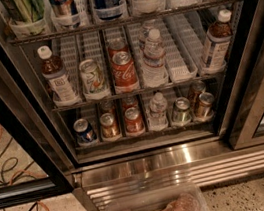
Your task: Pick water bottle from top shelf of fridge
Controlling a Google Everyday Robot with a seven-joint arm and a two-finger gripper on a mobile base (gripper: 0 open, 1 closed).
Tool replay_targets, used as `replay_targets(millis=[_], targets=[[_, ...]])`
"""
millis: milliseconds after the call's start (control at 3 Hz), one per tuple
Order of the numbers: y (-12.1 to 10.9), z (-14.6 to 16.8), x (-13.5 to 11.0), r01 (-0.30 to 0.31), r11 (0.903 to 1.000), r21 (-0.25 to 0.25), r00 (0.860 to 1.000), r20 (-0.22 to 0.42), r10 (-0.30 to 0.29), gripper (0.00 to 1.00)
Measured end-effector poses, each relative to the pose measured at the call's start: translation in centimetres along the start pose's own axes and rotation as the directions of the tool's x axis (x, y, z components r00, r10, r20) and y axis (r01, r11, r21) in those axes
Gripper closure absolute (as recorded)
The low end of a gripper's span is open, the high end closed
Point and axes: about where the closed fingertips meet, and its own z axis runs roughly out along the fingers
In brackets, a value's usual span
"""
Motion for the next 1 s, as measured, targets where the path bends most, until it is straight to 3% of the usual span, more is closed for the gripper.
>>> replay_targets(millis=[1000], targets=[[0.00, 0.00, 0.00, 0.000, 1.0000, 0.000, 1.000, 0.000, 0.000, 0.44]])
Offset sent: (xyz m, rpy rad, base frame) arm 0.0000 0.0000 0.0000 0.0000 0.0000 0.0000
